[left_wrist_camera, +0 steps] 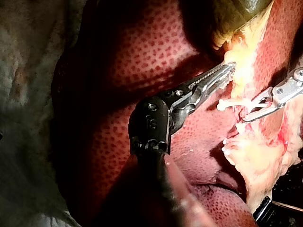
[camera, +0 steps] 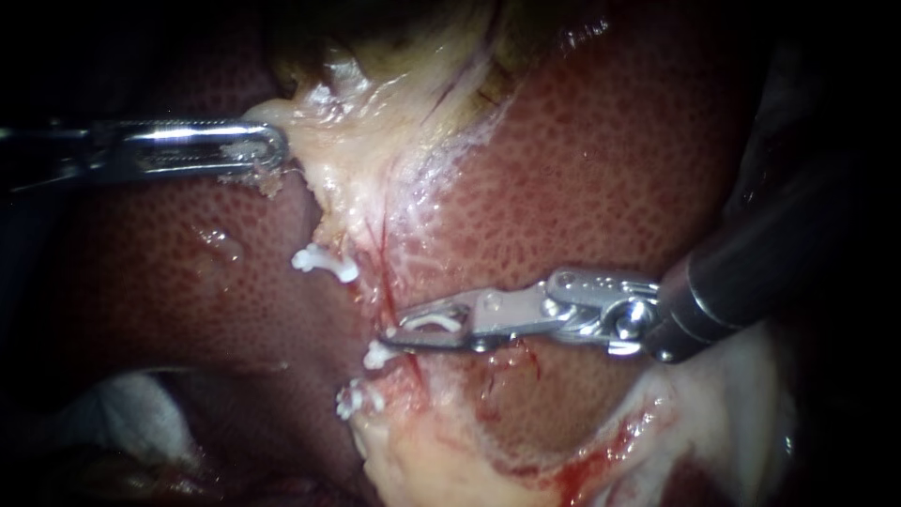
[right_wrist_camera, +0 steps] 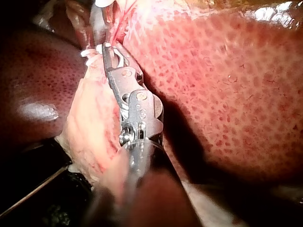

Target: Clipping second clip right tube

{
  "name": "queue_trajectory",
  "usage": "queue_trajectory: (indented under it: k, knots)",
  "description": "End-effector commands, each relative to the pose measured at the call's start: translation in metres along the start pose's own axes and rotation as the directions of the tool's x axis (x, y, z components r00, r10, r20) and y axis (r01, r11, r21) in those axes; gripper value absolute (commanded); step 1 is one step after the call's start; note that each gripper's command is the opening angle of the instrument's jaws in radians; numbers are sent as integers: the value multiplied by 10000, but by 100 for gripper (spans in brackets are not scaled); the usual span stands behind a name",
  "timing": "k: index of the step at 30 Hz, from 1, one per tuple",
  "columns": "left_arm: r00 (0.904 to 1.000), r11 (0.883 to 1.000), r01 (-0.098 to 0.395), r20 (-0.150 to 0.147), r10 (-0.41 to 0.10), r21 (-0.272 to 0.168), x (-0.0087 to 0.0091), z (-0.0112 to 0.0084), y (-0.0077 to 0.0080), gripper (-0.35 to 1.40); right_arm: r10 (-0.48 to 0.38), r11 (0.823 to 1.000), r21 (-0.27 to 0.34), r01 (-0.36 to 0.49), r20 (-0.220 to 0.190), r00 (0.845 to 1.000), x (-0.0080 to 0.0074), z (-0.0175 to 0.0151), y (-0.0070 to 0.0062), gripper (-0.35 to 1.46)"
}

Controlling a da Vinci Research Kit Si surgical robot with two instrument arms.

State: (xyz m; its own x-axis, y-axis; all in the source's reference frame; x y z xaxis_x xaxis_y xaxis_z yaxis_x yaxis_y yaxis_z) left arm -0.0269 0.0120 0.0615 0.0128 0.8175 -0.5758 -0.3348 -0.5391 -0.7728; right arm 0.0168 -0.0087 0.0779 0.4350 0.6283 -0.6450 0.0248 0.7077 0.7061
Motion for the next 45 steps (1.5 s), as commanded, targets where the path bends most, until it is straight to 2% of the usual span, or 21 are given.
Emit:
queue_trajectory:
  k: [1,17,21,25,37,45]
  knots:
    - [10000,10000,0,-1,0,11,0,0,0,-35,-11,10000,11,11,5,10000,0,0,0,-15]
    - [10000,10000,0,-1,0,11,0,0,0,-35,37,10000,32,-37,9,10000,-1,-1,-1,-14]
    - [10000,10000,-1,-1,1,10,0,-1,0,-35,34,10000,75,-34,19,10000,-2,-3,-1,14]
    - [10000,10000,-1,-1,1,10,0,-1,0,-35,87,9999,90,-87,22,10000,-3,-6,-1,32]
    - [10000,10000,-1,7,1,-12,0,-1,2,-35,-180,9998,-49,180,-9,9998,-1,-11,7,40]
    - [10000,10000,1,2,-1,0,0,1,3,-35,-153,9997,-184,153,-39,9999,5,2,14,42]
